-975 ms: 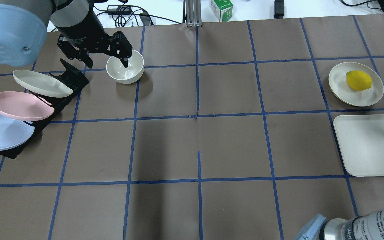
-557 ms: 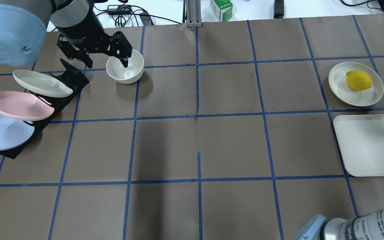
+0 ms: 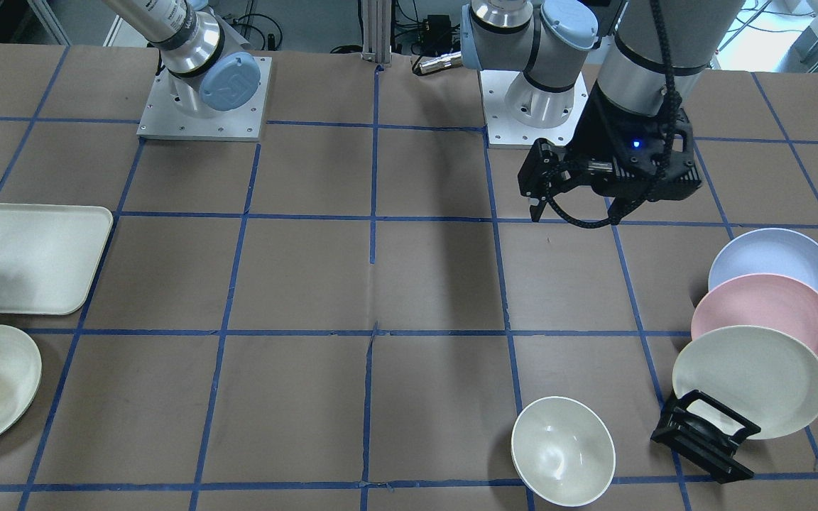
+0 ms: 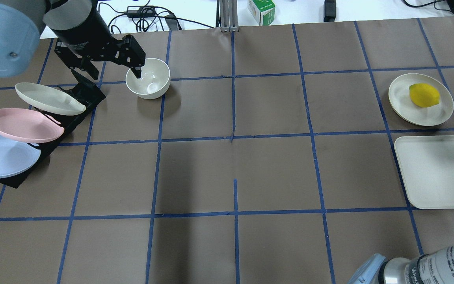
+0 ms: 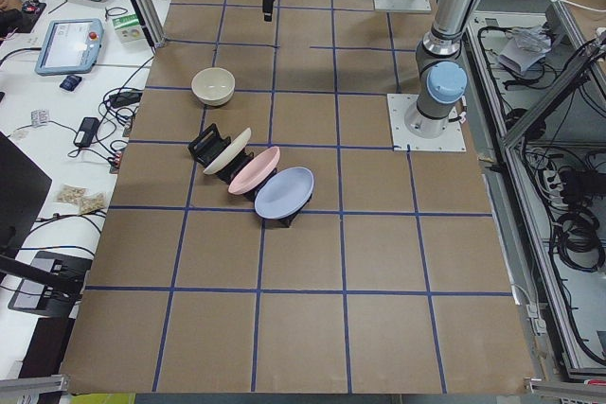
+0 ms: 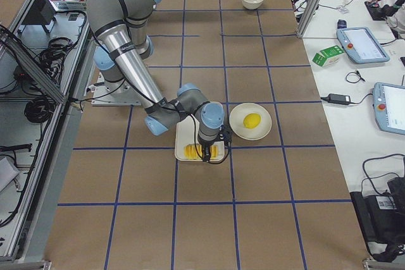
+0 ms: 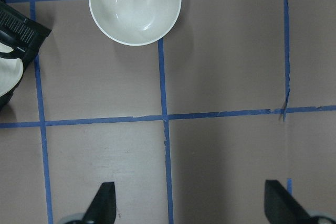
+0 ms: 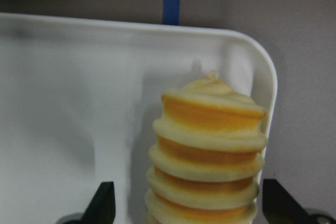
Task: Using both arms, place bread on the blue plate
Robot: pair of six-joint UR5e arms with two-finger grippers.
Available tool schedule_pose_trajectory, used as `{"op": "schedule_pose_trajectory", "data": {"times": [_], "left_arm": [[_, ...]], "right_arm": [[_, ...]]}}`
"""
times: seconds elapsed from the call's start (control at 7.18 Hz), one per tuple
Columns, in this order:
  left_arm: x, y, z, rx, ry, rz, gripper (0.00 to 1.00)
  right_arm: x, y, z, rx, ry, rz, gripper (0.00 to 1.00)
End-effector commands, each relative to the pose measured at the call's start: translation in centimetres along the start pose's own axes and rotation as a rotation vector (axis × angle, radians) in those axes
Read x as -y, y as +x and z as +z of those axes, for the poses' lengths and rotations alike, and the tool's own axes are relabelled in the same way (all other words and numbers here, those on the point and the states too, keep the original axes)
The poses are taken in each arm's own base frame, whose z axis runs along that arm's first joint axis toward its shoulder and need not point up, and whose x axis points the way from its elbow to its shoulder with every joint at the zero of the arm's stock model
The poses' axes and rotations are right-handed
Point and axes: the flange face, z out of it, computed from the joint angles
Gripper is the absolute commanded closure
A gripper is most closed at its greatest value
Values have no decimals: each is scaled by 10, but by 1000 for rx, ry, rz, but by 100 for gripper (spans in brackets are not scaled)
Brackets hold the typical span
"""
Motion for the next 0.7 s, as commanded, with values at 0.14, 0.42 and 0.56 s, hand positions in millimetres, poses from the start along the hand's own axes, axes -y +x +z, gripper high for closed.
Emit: {"op": "schedule_pose_trajectory", "data": {"times": [0.14,0.42,0.56], "left_arm": [[-20,-111,-20,9,-116,-220,0],[-29,-221,-23,25,-100,-427,0],[-38,-285,-12,26,-114,-546,0]], "right_arm": [[-1,-1,4,5,-8,-2,9],[0,0,4,4,-7,3,88],[0,1,2,3,-8,0,100]]}}
